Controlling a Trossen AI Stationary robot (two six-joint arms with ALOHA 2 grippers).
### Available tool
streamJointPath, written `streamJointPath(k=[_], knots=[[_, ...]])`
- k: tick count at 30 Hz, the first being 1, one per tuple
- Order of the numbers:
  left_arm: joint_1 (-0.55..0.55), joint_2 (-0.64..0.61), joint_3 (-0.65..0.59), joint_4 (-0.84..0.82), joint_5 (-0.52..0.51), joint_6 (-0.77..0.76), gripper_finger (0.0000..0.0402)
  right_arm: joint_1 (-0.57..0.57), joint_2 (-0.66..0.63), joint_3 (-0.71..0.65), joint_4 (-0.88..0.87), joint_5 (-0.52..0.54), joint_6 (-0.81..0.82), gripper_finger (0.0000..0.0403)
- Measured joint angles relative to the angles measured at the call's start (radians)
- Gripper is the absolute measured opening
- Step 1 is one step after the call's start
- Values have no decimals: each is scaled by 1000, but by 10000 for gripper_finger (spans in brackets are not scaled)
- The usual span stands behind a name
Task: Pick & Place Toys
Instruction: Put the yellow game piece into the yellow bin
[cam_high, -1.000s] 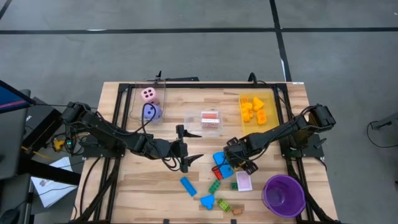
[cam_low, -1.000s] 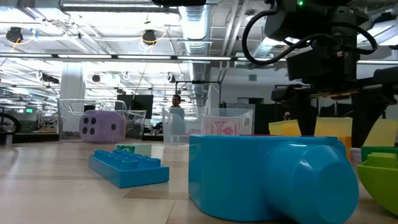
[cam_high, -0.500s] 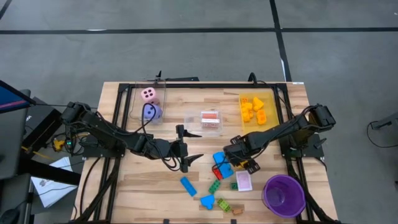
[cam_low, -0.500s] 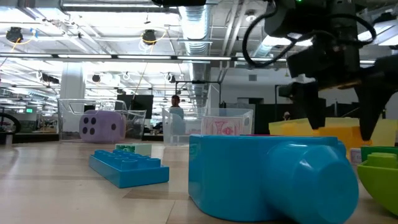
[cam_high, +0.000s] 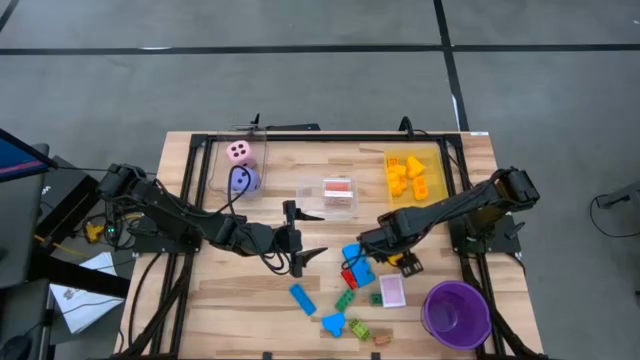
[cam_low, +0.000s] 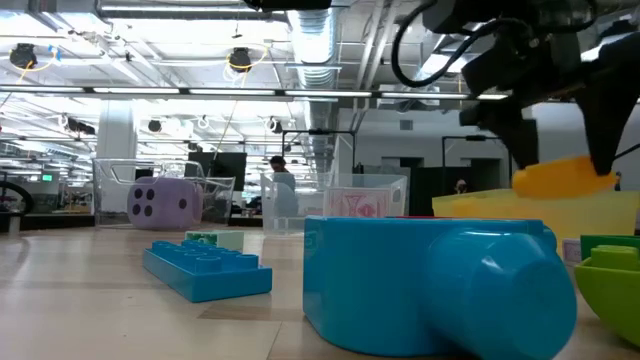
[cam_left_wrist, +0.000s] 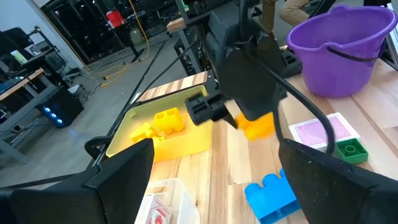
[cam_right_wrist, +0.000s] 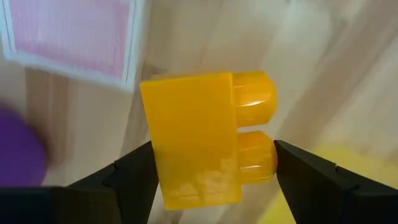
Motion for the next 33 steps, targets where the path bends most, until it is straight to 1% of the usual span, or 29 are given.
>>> streamJointPath(k=[5,10,15,18,22,25,27,31,33], knots=[[0,0,0,0,0,0,342,-1,-19,35,-129,27,57,282],[0,0,0,-10,1,0,342,-35,-95,40,-173,81,96,282],[0,0,0,-18,2,0,342,-120,-211,40,-197,221,129,282],[0,0,0,-19,2,0,342,-204,-285,40,-182,299,146,282],[2,0,0,-19,2,0,342,-350,-358,40,-177,375,155,282],[3,0,0,-19,2,0,342,-477,-392,40,-152,425,202,282],[3,0,0,-19,2,0,342,-561,-401,40,-132,452,271,282],[3,0,0,-19,1,0,342,-730,-393,40,-96,456,430,282],[3,0,0,-19,1,0,342,-806,-374,40,-77,422,498,282]])
